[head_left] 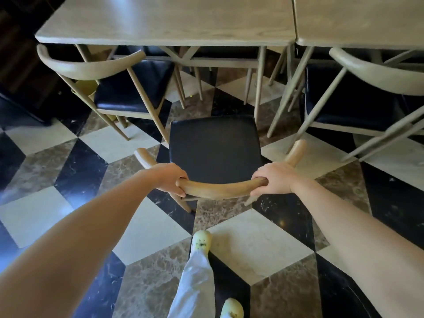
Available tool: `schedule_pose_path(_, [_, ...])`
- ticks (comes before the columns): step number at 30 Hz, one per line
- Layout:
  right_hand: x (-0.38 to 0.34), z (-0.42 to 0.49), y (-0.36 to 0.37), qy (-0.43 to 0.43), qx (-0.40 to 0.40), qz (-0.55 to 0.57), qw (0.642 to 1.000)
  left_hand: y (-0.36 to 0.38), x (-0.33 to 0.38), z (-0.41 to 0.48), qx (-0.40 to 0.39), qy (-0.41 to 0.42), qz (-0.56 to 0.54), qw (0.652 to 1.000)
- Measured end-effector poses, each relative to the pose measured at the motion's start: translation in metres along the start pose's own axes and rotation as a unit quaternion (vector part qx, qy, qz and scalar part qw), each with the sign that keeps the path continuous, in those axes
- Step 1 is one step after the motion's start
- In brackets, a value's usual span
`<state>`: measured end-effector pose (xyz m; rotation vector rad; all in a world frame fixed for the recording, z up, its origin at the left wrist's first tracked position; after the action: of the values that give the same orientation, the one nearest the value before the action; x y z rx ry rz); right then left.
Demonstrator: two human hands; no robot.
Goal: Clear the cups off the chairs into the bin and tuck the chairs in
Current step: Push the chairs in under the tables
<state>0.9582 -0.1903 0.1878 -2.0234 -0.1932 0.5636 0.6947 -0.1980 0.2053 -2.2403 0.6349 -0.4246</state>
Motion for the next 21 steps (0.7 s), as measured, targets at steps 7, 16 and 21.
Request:
schedule_pose_path(7, [0.024,0.08,-0.049,0.015,0.01,0.011,1.0,-0.063,-0.07,0.056,-0.001,0.01,0.022,1.0])
schedule_pose_path(16, [0.051,0.197,-0.117,0.043,0.029,0.004,0.999,-0.15,-0.178,0.135,-0.018,0.031,0.038,0.999])
schedule_pose_path(21, [0.065,0.242,-0.139,0.06,0.04,0.031,0.997,-0.196,-0.219,0.164,-0.017,0.049,0.031,0.998])
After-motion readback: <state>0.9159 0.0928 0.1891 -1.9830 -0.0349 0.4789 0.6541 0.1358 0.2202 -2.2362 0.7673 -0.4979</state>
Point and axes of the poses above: each hand's wrist, its own z-axis towards the middle knuckle, its own y-axis out of the palm, x = y × z, the point moved 7 cm from there along z, towards the middle knuckle, and after that the axes turned 9 degrees about y, right-handed, at the moved point
